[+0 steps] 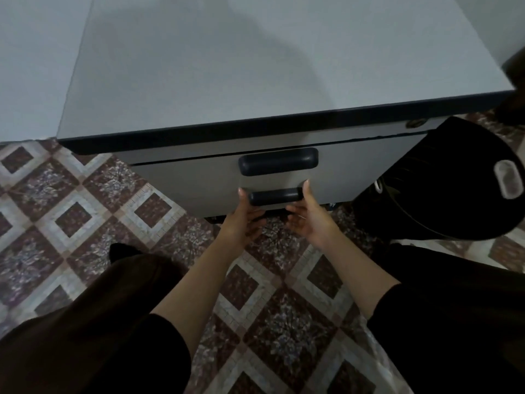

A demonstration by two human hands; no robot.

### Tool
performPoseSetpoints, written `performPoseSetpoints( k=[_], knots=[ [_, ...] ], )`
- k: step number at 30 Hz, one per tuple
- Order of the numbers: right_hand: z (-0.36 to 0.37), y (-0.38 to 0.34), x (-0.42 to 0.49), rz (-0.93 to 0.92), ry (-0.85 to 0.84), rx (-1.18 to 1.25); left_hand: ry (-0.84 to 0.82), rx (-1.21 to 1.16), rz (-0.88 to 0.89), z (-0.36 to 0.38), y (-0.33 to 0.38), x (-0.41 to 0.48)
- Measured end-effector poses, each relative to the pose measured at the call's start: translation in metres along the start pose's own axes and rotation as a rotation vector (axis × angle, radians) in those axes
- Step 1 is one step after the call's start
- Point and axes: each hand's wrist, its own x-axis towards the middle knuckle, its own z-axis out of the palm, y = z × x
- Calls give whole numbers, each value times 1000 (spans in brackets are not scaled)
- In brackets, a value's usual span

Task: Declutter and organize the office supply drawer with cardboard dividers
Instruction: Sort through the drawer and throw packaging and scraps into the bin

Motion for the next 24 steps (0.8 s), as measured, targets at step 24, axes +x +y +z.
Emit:
performPoseSetpoints(
  k=[24],
  knots=[
    [1,16,-16,93,120,-15,41,-85,-212,5,-12,-11]
  ],
)
